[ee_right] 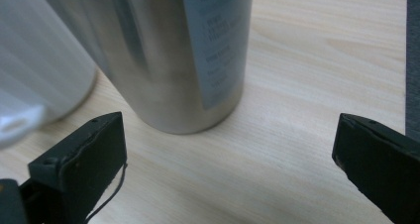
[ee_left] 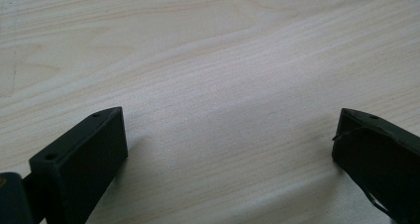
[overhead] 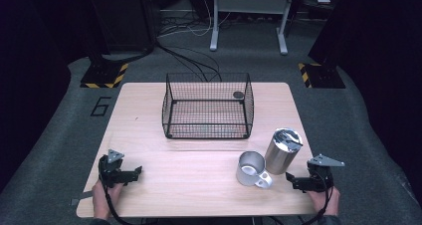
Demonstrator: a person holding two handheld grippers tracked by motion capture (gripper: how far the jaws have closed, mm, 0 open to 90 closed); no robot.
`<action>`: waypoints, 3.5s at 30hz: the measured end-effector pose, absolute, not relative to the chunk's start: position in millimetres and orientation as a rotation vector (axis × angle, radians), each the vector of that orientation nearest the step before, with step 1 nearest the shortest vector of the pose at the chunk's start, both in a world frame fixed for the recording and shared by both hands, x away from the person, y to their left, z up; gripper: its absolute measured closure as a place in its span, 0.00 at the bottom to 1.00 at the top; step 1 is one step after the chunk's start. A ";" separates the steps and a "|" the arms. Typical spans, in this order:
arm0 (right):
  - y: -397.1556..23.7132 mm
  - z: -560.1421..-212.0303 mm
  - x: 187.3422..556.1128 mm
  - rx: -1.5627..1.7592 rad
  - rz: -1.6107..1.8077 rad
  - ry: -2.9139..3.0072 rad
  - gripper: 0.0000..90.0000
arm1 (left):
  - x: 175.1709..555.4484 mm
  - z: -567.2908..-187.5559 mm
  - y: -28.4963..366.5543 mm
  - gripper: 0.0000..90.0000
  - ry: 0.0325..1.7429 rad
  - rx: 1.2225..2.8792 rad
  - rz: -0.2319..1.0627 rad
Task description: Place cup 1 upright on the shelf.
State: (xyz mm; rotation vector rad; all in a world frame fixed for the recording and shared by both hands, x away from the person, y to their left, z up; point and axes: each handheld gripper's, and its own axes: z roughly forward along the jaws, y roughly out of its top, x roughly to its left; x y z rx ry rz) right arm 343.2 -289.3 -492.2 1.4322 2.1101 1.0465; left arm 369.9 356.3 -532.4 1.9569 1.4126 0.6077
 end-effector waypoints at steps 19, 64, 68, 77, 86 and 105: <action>-277.8 -438.1 337.5 1.303 1.208 2.051 0.00 | 369.8 -532.3 356.4 0.00 1.416 1.956 0.609; -240.3 -422.4 376.1 1.251 1.176 2.000 0.04 | 369.7 -532.4 355.4 0.00 1.421 1.953 0.616; -240.8 -422.9 376.0 1.244 1.179 1.994 0.04 | 369.6 -532.4 354.7 0.00 1.429 1.948 0.621; -241.5 -421.1 377.5 1.229 1.143 1.992 0.04 | 371.3 -532.2 354.3 0.01 1.428 1.952 0.615; -242.4 -407.9 382.6 1.230 1.144 1.980 0.04 | 372.3 -532.8 352.2 0.01 1.409 1.953 0.613; -236.6 -380.8 396.4 1.212 1.136 1.950 0.04 | 372.3 -532.4 352.3 0.01 1.399 1.970 0.608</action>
